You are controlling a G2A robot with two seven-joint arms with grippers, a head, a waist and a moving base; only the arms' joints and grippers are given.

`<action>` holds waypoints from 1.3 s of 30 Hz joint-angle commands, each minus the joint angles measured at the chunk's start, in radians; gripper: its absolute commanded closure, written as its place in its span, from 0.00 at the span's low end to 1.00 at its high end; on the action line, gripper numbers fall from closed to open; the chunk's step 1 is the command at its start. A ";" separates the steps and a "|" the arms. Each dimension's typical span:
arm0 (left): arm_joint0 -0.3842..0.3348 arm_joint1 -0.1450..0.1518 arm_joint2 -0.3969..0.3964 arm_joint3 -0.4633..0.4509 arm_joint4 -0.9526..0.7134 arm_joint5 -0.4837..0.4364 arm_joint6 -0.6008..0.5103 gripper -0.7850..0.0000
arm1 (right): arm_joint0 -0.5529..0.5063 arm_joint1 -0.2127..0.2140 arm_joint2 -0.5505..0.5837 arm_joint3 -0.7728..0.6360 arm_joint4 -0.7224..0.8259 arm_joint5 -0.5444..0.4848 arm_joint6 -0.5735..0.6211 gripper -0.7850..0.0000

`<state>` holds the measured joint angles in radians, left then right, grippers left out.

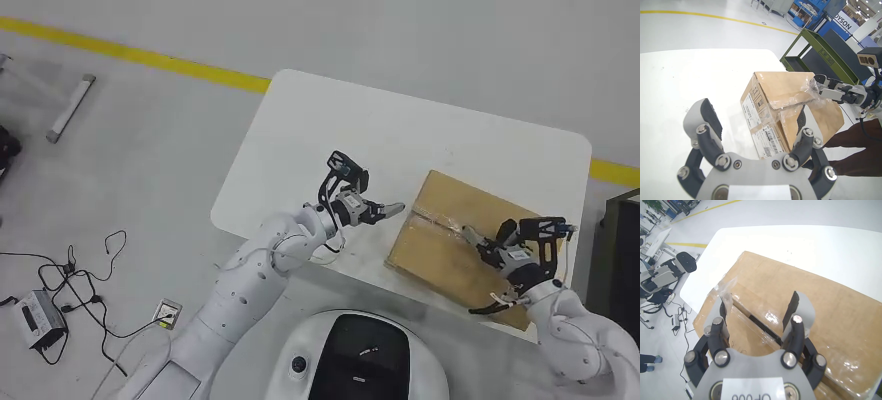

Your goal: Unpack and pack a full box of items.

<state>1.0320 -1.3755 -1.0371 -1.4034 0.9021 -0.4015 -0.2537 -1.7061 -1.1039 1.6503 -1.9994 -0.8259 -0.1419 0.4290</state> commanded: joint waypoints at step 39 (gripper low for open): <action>0.110 0.029 -0.146 -0.151 0.062 0.119 0.149 0.00 | 0.191 -0.004 -0.180 -0.040 -0.108 -0.048 0.075 1.00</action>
<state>1.1404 -1.3473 -1.1750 -1.5548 0.9622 -0.2978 -0.1117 -1.5363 -1.1070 1.4944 -2.0592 -0.9107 -0.1969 0.4980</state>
